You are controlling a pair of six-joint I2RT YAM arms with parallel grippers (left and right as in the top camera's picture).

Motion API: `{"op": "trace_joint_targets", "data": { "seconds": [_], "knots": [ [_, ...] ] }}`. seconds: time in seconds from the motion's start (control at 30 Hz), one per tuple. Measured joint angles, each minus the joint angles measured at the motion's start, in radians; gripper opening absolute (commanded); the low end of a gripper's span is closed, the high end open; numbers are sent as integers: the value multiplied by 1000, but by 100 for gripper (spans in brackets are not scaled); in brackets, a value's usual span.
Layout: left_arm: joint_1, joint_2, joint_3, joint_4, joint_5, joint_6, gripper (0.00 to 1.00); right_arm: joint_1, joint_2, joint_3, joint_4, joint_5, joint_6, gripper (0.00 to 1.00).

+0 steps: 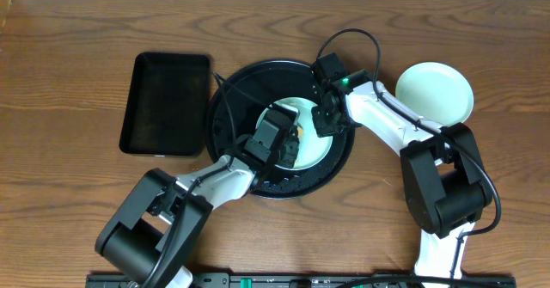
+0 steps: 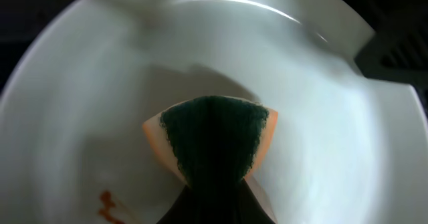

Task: Clean dirty plates on tray and stack at the side
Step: 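Scrub the tilted green plate with the sponge in the left gripper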

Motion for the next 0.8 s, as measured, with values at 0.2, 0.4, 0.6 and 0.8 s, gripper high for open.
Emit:
{"op": "trace_joint_targets", "data": {
  "seconds": [0.2, 0.4, 0.6, 0.8],
  "knots": [
    [26, 10, 6, 12, -29, 0, 8, 0, 0, 0, 0, 0, 0, 1],
    [77, 11, 8, 13, -43, 9, 8, 0, 0, 0, 0, 0, 0, 1],
    [101, 13, 8, 22, -43, 42, 8, 0, 0, 0, 0, 0, 0, 1],
    [116, 29, 8, 64, -43, 50, 8, 0, 0, 0, 0, 0, 0, 1]
  ]
}}
